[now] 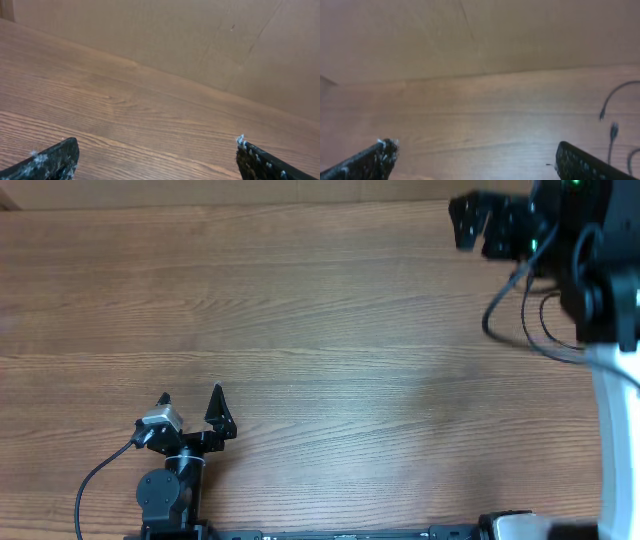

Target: Untangle cables

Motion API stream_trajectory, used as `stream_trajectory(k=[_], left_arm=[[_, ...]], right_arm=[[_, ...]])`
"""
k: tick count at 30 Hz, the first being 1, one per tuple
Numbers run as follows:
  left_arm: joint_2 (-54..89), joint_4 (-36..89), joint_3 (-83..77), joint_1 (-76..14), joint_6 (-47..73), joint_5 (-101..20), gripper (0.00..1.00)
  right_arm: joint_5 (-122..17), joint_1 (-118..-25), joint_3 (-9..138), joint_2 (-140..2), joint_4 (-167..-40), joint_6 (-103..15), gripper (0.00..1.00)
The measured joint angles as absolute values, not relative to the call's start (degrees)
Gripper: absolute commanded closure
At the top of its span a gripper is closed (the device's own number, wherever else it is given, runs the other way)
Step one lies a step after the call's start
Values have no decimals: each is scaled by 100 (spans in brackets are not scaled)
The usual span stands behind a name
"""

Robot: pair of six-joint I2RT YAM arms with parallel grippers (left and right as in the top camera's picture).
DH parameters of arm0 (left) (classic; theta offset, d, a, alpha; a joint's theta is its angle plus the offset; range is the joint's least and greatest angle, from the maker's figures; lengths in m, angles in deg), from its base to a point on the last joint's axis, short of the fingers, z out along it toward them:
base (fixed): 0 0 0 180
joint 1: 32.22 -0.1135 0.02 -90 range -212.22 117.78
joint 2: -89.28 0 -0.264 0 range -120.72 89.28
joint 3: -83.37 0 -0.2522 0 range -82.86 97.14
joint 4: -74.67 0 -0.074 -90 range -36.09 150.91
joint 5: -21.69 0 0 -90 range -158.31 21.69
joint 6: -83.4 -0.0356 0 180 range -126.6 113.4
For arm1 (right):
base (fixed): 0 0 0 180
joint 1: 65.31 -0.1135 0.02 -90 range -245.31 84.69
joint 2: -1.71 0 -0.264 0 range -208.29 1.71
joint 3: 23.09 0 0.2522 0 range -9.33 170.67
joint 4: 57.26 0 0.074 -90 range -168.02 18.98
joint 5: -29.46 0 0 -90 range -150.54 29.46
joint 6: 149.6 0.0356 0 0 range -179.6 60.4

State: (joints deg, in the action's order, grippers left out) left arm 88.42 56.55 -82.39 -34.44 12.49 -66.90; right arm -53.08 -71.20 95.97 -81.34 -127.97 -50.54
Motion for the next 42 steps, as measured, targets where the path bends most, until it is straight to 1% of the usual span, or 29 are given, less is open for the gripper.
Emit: stream_trajectory(k=[2,6,8,10,11,13,14,17,20,24,28,34,42], left_arm=[[8842,5657,-8239,-3444,1249,-6692,0],[8844,5657,-8237,-3444,1249,-6701,0],[8844,5657,-8237,-3444,1249,-6709,0],[8849,5657,-8237,-3444,1249,-6707,1],[8849,5657,-8237,-3444,1247,-6711,0],[8853,5655,-8237,-3444,1249,-6709,0],[8853,5657,-8237,-3444,1247,-6711,0],[8855,5657,-8237,-3444,1247,-6709,0],[8855,5655,-8237,-3444,1247,-6709,0],[8853,5655,-8237,-3444,1249,-6709,0],[8853,5655,-8237,-3444,1247,-6709,0],[8853,5655,-8237,-3444,1247,-6711,0],[8855,5657,-8237,-3444,1249,-6709,0]], right_arm=[[-5308,-7120,8749,-7616,-12148,-4978,0],[-5301,-7120,6417,-6272,-10021,-4873,0],[-5299,-7120,5101,-5609,-8640,-4844,0],[-5299,-7118,3945,-5065,-7608,-4820,0],[-5301,-7120,3171,-4735,-6758,-4787,0],[-5306,-7120,2535,-4458,-5993,-4779,0],[-5312,-7120,1997,-4204,-5366,-4783,0],[-5352,-7120,1046,-3736,-4229,-4770,0],[-5358,-7120,117,-3225,-3436,-4768,0],[-5389,-7120,-508,-2980,-3189,-4768,0],[-5422,-7120,-809,-2772,-3375,-4766,0],[-5616,-7120,-827,-2241,-4732,-4761,0],[-6191,-7118,-827,-1059,-6885,-4766,0]])
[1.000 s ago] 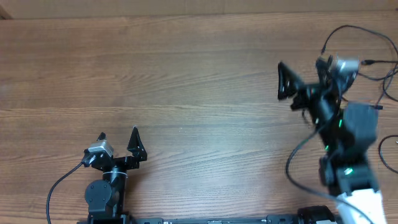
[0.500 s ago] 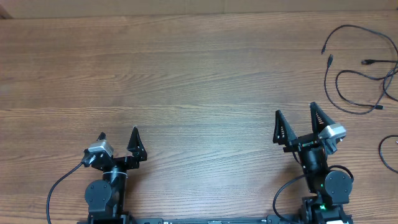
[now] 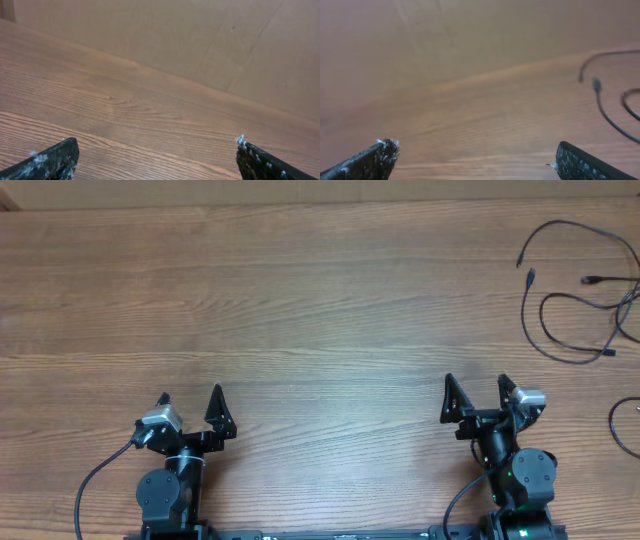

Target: Untangle cables

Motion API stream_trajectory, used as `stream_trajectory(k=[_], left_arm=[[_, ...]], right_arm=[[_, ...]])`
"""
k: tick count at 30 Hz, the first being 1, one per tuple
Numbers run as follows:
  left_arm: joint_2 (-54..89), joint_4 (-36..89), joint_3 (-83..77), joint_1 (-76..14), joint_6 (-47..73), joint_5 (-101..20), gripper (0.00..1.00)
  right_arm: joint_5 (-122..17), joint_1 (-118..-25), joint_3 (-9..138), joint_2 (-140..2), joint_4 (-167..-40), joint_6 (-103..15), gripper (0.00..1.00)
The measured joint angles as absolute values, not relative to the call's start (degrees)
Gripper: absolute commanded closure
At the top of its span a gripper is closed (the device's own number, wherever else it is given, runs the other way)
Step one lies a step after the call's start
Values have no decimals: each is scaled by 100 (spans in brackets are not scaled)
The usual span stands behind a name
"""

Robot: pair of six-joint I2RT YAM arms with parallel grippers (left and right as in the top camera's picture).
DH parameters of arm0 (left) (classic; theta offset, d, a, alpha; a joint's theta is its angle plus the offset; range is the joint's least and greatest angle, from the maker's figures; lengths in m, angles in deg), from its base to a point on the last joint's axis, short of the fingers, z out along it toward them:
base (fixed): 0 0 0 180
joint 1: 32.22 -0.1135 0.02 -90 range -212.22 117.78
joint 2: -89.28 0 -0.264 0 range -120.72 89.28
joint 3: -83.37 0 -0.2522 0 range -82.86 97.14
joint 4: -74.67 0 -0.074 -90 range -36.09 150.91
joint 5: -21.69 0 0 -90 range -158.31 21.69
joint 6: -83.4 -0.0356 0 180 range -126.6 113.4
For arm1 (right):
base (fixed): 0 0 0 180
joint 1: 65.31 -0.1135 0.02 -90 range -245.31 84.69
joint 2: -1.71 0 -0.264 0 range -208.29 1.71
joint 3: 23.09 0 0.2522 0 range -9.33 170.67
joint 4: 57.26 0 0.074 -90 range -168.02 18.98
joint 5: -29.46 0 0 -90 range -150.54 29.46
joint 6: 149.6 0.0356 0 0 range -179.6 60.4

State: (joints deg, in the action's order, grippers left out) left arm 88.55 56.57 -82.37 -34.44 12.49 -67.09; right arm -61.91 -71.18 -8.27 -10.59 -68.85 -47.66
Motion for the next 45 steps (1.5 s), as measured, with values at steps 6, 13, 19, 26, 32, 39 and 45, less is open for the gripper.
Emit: stream_trajectory(k=[6,13,19,26,32,39,45], left_arm=[[8853,5655,-8237,-3444,1249,-6711,0],[8853,5655,-8237,-3444,1249,-6709,1],[8853,5655,-8237,-3444,1247,-6709,0],[8853,5655,-8237,-3444,1247,-6709,0],[8853,5655,-8237,-3444,1249,-6709,0],[8853,5655,-8237,-3444,1247,-6709,0],[8853,5655,-8237,-3444,1247,-6709,1]], right_arm=[[-6394,-7118,-827,-322,-7569,-4925,0],[-6368,-6912,-827,86,-7580,-5751,0],[-6318,-6646,-827,86,-7608,-6121,0],[-6082,-6646,-827,86,-7621,-6586,0],[-6077,-6646,-827,86,-7615,-6650,0],[-6075,-6646,-827,86,-7619,-6674,0],[-6075,-6646,-827,86,-7617,-6676,0]])
